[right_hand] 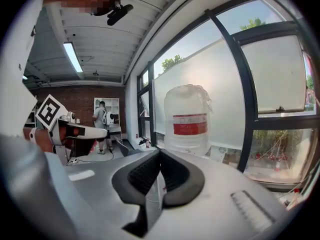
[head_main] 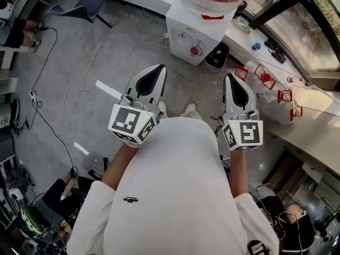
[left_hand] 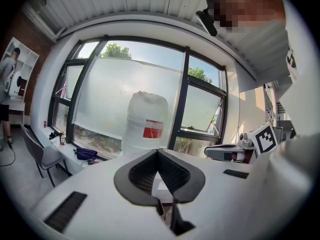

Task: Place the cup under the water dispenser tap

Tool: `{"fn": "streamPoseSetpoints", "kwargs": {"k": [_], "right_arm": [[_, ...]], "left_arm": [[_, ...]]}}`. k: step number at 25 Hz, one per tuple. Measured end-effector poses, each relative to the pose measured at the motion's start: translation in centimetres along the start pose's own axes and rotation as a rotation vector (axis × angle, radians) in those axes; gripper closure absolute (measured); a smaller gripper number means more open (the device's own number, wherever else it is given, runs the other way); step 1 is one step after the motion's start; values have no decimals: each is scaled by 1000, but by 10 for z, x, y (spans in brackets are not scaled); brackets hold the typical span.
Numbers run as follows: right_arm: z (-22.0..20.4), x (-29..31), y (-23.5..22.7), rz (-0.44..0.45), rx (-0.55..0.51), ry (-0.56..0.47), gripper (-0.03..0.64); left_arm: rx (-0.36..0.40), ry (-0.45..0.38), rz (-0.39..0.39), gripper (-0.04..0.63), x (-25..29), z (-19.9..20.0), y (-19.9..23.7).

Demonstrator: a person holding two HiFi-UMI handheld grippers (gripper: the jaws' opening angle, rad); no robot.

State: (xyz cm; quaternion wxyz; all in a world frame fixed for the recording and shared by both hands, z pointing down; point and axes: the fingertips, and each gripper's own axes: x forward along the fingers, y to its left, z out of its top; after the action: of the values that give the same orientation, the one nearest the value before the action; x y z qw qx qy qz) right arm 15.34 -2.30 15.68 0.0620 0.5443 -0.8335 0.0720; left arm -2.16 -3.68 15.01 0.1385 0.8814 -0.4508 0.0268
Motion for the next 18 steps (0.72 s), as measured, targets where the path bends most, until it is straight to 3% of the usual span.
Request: {"fn": "streamPoseSetpoints", "kwargs": {"k": [7,18], "right_arm": [[8,-9,17,35,-66,-28,607],[5,-3,40,93,-41,-51,607]], "left_arm": [[-6,10,-20,589,-6,-8,-13],[6,16,-8,589,-16,-10,-19]]}}
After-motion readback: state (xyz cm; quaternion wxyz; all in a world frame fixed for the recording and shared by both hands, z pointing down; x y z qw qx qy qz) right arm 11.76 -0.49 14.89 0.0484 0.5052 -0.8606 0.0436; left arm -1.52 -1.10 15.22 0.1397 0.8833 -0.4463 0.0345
